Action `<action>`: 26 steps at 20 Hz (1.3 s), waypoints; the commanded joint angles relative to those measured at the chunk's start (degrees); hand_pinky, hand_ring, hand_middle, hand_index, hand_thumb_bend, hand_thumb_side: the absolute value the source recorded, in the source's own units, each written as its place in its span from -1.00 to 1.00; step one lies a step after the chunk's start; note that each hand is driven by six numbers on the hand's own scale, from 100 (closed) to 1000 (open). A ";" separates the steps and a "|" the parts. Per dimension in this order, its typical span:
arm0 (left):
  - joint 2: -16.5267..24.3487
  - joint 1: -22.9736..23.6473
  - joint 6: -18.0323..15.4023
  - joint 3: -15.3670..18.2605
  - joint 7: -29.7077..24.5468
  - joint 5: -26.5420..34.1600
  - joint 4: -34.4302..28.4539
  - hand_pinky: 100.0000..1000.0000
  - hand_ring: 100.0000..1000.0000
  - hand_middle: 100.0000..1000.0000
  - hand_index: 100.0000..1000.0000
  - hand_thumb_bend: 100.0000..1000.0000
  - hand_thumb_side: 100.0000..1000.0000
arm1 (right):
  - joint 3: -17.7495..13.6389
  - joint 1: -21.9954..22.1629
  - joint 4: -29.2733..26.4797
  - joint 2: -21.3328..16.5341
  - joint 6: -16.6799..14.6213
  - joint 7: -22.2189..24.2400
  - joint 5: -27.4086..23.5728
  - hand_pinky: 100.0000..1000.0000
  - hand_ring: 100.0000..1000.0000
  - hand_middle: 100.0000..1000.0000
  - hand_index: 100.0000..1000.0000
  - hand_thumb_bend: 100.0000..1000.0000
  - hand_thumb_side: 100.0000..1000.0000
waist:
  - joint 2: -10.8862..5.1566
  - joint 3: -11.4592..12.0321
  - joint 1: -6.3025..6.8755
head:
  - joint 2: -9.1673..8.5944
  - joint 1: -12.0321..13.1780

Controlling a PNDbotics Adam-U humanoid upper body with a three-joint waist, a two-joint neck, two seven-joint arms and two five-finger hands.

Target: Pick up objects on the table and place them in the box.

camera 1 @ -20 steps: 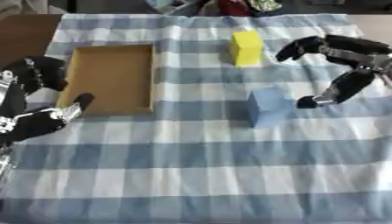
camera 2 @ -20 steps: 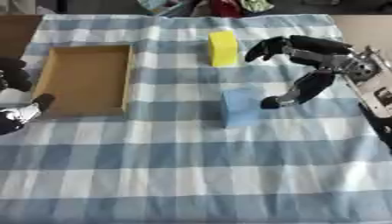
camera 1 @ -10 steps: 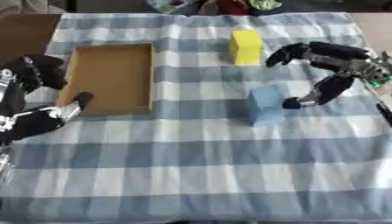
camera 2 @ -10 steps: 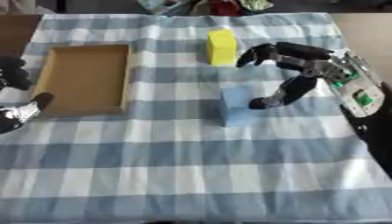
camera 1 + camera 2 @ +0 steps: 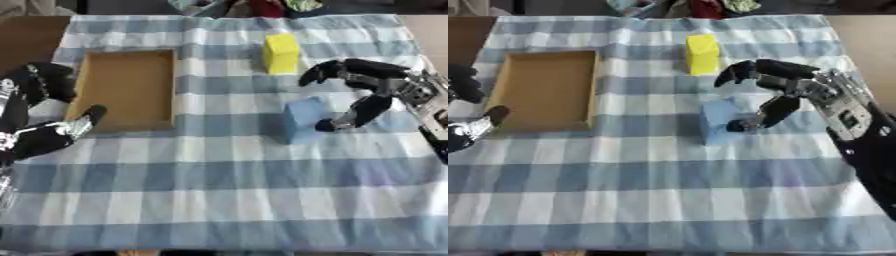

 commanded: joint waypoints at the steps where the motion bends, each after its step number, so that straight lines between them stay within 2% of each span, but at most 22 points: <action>1: 0.95 -0.37 -0.13 0.15 -0.11 0.04 -0.51 0.10 0.02 -0.05 0.31 0.09 -1.00 | -0.33 -0.77 0.26 -0.48 -2.59 1.79 1.35 0.55 0.74 0.64 0.74 -0.03 0.21 | -1.13 0.03 0.11 | 0.10 -0.16; 15: 0.89 -0.47 -0.16 0.08 -0.24 0.07 -0.54 0.10 0.02 -0.05 0.31 0.08 -1.00 | -0.63 -0.27 3.03 1.75 -2.98 1.28 4.27 0.53 0.71 0.60 0.72 -0.11 0.26 | -1.14 0.22 0.23 | -0.06 -0.30; 20: 0.87 -0.50 -0.15 0.05 -0.26 0.10 -0.54 0.10 0.02 -0.05 0.31 0.08 -1.00 | -0.84 -0.23 3.50 1.85 -3.09 0.22 5.65 0.52 0.68 0.56 0.71 -0.21 0.25 | -1.13 0.31 0.22 | -0.12 -0.38; 24: 0.84 -0.54 -0.15 0.01 -0.28 0.13 -0.52 0.10 0.02 -0.05 0.31 0.08 -1.00 | -0.93 -0.35 3.42 1.90 -3.35 -1.28 6.06 0.47 0.59 0.44 0.61 -0.30 0.17 | -1.13 0.34 0.20 | -0.14 -0.38; 26: 0.85 -0.51 -0.14 0.02 -0.27 0.14 -0.51 0.10 0.02 -0.05 0.31 0.08 -1.00 | -1.02 -0.47 3.16 1.86 -3.49 -2.50 6.06 0.44 0.52 0.28 0.48 -0.39 0.09 | -1.14 0.34 0.20 | -0.13 -0.40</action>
